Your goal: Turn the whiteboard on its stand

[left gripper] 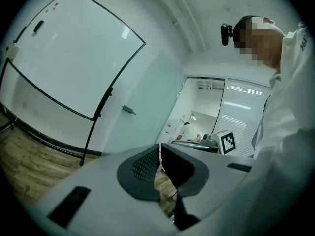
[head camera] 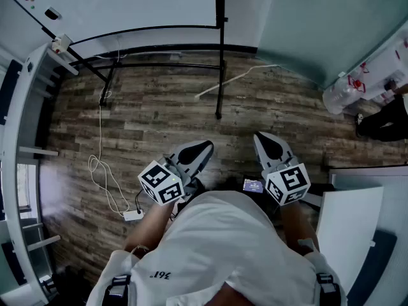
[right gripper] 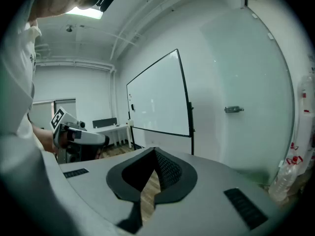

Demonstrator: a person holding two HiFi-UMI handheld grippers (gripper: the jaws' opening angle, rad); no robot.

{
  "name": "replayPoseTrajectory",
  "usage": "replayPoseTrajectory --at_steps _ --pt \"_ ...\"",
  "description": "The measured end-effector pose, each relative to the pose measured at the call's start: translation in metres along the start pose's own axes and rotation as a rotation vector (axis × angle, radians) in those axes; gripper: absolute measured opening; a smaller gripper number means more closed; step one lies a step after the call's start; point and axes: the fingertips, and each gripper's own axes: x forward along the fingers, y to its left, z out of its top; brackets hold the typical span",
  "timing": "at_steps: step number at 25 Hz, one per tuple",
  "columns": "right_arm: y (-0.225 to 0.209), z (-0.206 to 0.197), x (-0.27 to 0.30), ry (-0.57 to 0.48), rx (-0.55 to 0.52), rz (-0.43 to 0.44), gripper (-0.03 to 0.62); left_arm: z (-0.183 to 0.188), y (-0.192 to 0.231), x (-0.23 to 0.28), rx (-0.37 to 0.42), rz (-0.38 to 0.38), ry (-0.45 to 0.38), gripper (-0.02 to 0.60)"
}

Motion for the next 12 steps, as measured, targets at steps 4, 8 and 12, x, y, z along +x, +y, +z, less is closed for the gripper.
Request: replayPoseTrajectory --at_steps 4,8,12 --pt "-0.005 -0.001 -0.004 0.001 0.0 0.004 0.025 0.0 -0.003 0.005 0.002 0.004 -0.002 0.018" --pt "-0.011 -0.004 -0.005 0.004 -0.001 0.005 0.025 -0.001 -0.002 0.009 -0.01 0.027 -0.006 0.018" --pt "-0.023 -0.006 -0.008 0.005 0.0 0.004 0.025 -0.003 -0.002 0.016 -0.009 0.042 -0.007 0.018"
